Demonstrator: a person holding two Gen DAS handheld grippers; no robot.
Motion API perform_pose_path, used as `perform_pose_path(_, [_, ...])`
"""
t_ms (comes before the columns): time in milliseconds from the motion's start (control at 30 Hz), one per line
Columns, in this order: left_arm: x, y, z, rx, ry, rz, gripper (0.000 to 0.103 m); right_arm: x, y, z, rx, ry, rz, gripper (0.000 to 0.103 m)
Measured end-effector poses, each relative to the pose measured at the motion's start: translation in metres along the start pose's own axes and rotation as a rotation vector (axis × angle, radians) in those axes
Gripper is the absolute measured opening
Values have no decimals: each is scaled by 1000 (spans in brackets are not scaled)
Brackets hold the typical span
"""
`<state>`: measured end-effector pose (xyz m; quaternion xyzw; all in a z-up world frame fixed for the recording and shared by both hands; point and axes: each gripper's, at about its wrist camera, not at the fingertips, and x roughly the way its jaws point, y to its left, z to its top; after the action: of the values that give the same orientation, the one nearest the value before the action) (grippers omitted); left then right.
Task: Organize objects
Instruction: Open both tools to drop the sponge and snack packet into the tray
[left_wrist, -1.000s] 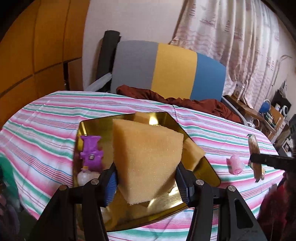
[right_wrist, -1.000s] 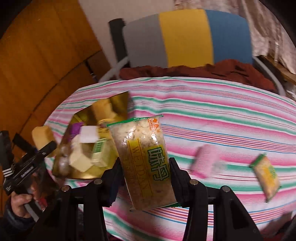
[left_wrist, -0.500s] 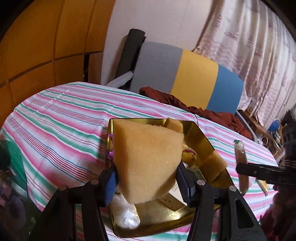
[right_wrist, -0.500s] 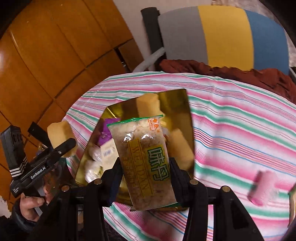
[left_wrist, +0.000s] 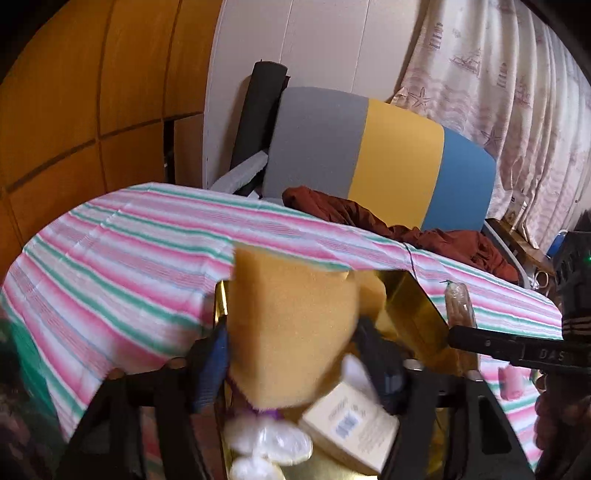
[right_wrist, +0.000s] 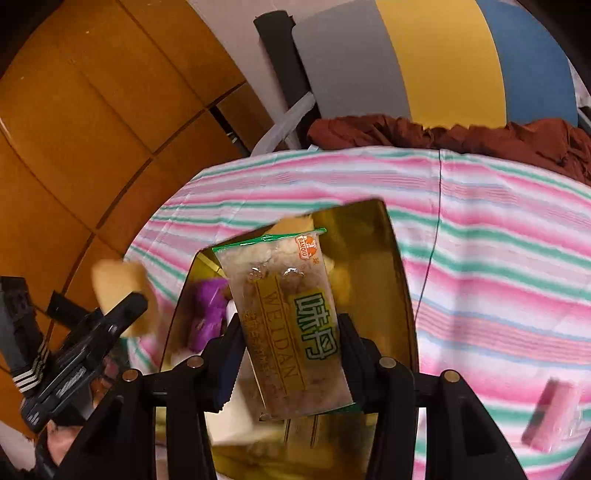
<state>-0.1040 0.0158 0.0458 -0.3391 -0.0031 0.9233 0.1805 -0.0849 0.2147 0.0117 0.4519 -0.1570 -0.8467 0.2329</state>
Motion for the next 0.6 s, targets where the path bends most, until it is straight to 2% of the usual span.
perform_pose_path(33, [5,-1,3,7,7,-2,89,4,-1,4,4,-7,-13,51])
perform_pose_path(67, [7,-2,5,10,7,10,98,7,-2,7,8,-13,-22,56])
perform_pose_path(100, [8,-3,6,13,5,18,101,8,-3,8,11,-20,-29,62])
perform_pose_path(133, [8,-4,5,18,0,21,102,9,-3,8,13,-27,-45,66])
perform_pose_path(200, [6,-5,0,24,-2,33,103,9,-3,5,8,-35,-59,82])
perform_pose_path(400, [-5,-4,-19,-4,-1,67,103,4,6,-15,-71,-54,-127,83])
perform_pose_path(600, [-34,-13,-28,18,-91,142,103,-26,36,-37,-245,-233,-240,83])
